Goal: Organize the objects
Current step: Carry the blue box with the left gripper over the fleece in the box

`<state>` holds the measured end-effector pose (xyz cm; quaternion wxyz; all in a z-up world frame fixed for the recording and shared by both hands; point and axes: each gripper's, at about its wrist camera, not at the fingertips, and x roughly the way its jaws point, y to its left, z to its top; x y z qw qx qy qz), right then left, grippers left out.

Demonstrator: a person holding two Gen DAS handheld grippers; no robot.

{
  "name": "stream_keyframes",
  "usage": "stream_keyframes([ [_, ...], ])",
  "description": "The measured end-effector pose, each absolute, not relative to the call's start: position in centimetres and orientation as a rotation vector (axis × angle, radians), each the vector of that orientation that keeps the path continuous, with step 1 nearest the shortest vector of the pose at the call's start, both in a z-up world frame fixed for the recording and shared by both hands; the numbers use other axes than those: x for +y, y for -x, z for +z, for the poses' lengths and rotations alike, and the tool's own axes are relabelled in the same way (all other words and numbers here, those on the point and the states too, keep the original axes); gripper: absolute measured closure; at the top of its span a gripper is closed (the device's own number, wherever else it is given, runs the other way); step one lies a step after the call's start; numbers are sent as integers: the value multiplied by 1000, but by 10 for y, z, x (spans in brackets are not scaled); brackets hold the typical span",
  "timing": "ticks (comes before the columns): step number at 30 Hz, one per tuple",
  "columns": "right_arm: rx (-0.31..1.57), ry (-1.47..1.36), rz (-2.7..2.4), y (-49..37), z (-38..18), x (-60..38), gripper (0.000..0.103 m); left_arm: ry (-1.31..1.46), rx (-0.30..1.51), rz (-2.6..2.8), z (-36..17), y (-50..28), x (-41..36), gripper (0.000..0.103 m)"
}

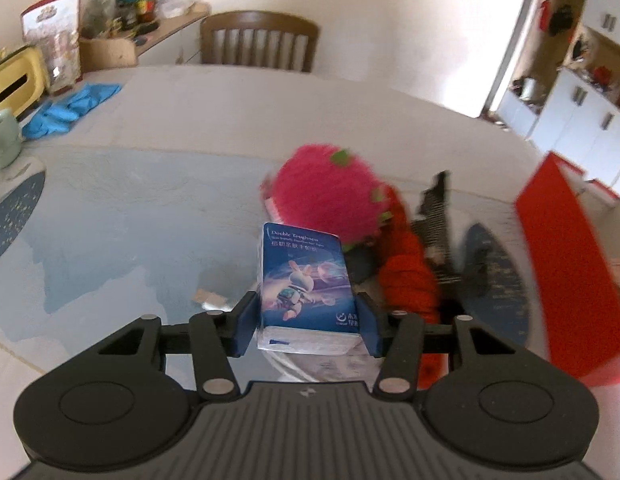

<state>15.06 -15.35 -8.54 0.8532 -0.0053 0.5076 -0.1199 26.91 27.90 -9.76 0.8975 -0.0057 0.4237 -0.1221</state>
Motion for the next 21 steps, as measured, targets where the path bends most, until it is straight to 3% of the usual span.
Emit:
stream_keyframes([
  [21,1054,10,-233,-150,-86,-153,98,-122,817,-704,-41,-227,128,52],
])
